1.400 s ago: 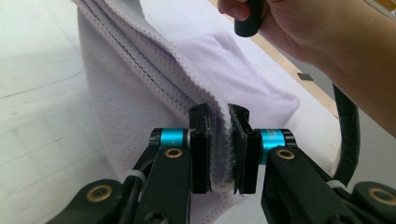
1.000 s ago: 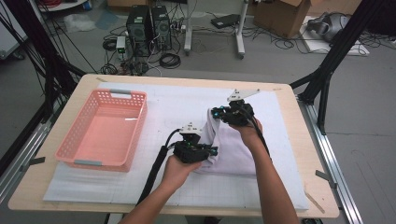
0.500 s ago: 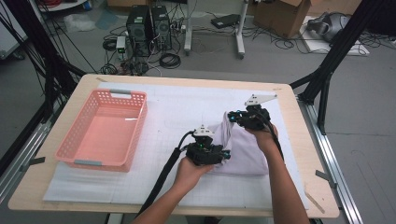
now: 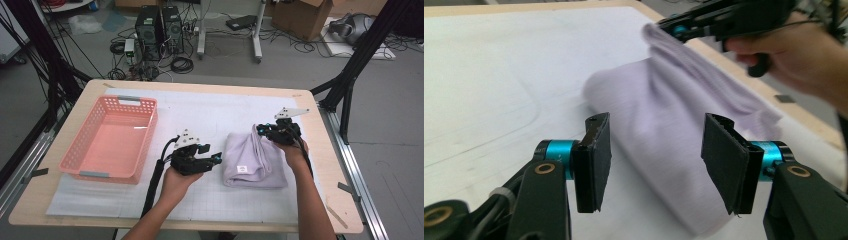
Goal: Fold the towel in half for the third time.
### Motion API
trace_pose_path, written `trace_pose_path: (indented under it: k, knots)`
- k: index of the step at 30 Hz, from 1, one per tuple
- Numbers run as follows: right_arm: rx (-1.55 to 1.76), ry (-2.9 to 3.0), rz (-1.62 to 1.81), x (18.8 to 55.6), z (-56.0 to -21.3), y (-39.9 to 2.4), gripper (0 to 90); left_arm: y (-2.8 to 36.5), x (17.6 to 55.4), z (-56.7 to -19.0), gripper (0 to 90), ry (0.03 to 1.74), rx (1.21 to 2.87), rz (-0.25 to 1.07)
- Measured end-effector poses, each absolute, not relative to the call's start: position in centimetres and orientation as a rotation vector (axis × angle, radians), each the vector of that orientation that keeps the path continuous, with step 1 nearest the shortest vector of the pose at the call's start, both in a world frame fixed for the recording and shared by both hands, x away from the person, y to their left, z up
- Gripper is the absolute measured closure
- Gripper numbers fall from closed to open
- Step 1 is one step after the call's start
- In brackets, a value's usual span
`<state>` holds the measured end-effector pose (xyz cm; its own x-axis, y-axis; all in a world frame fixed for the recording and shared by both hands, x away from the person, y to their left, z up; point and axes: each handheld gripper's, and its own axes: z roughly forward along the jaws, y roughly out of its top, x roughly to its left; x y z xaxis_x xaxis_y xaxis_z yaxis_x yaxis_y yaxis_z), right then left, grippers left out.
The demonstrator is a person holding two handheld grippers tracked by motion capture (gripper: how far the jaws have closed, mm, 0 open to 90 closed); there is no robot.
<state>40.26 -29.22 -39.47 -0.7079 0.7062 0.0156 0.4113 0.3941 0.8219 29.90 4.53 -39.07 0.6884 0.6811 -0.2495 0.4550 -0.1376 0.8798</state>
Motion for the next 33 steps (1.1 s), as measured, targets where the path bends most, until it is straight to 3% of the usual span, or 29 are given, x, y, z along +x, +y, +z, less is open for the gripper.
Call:
trace_pose_path:
  k: [6, 11, 17, 26, 30, 33]
  knots:
    - [1.029, 2.295, 1.177, 39.7, -39.9, -30.4, 82.3, 6.5, 30.0, -40.8, 43.1, 0.881, 1.781, 0.269]
    - [1.108, 2.209, 1.151, 38.9, -39.1, -30.9, 66.1, 7.6, 29.7, -41.5, 42.3, 0.858, 1.785, 0.292]
    - [1.177, 2.125, 1.123, 36.1, -38.5, -32.7, 61.0, 8.6, 29.6, -42.2, 41.9, 0.838, 1.793, 0.310]
    - [1.252, 2.108, 1.201, 30.0, -41.4, -32.8, 39.8, 9.3, 29.7, -42.5, 41.9, 0.830, 1.781, 0.309]
    - [1.279, 2.132, 1.245, 28.9, -42.2, -31.9, 35.7, 9.6, 29.6, -42.6, 41.9, 0.834, 1.779, 0.303]
    - [1.294, 2.156, 1.217, 28.9, -42.5, -31.1, 37.6, 9.9, 29.7, -42.6, 41.9, 0.849, 1.770, 0.303]
